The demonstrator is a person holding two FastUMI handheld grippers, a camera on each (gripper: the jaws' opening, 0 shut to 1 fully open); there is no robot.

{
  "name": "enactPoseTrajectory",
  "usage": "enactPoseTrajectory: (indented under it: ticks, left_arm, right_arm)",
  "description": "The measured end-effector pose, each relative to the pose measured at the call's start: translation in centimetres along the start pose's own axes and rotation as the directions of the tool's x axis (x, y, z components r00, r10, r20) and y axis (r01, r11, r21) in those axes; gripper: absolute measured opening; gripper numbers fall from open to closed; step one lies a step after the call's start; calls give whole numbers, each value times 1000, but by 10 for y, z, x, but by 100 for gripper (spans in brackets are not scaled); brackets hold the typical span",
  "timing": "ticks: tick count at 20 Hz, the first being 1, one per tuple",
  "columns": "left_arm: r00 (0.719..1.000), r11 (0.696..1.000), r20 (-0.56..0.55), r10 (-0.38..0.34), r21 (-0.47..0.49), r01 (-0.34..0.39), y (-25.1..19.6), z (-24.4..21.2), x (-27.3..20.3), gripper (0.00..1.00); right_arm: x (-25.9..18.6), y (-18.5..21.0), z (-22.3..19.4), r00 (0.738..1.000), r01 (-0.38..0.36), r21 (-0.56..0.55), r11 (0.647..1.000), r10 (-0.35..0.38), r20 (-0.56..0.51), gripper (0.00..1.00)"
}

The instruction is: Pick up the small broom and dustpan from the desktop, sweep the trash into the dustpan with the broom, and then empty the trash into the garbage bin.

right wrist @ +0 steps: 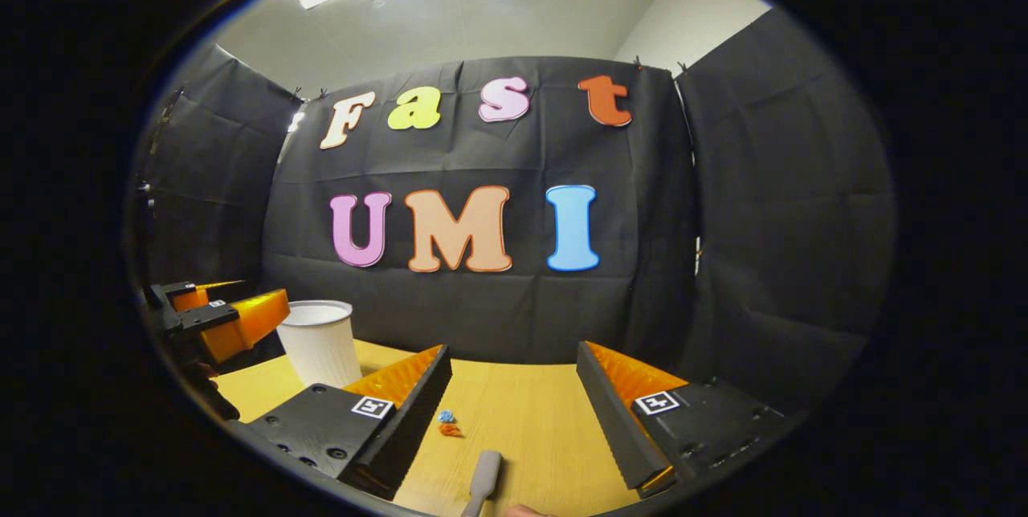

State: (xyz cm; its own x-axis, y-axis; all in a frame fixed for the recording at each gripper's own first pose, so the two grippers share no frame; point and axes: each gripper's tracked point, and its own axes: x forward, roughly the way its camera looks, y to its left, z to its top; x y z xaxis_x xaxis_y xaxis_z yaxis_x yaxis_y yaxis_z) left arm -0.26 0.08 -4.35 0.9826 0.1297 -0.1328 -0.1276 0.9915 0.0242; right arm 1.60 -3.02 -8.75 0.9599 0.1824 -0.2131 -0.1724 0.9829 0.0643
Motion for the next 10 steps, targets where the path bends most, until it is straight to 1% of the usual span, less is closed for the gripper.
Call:
enactPoseTrajectory:
  ticks: [2, 3, 4, 5, 6, 7, 8, 10]
  left_arm:
    - [999, 1000, -44, 26, 10, -26, 10, -16, 0, 94]
    - [997, 999, -71, 35, 9, -34, 13, -25, 2, 99]
    - [994, 999, -100, 38, 8, -38, 15, -34, 3, 94]
    - [991, 999, -127, 41, 12, -40, 18, -43, 4, 94]
    - [988, 999, -152, 40, 19, -37, 21, -54, 6, 94]
    - [983, 999, -181, 39, 28, -35, 24, -65, 8, 99]
    - [976, 999, -213, 37, 37, -30, 26, -77, 8, 94]
    - [963, 999, -267, 27, 39, -17, 29, -100, 8, 94]
  right_arm:
    - [4, 0, -21, 998, -26, -10, 1000, 25, -55, 93]
    - [6, 0, -30, 997, -34, -14, 999, 32, -75, 93]
    - [10, 2, -35, 995, -41, -18, 999, 39, -90, 92]
    - [14, 5, -41, 994, -51, -22, 998, 48, -100, 92]
    - [19, 8, -48, 992, -53, -26, 998, 50, -117, 92]
    - [25, 9, -58, 989, -52, -29, 998, 47, -141, 93]
    - [29, 11, -69, 985, -49, -30, 998, 44, -170, 93]
    - [37, 18, -89, 974, -52, -25, 998, 45, -223, 93]
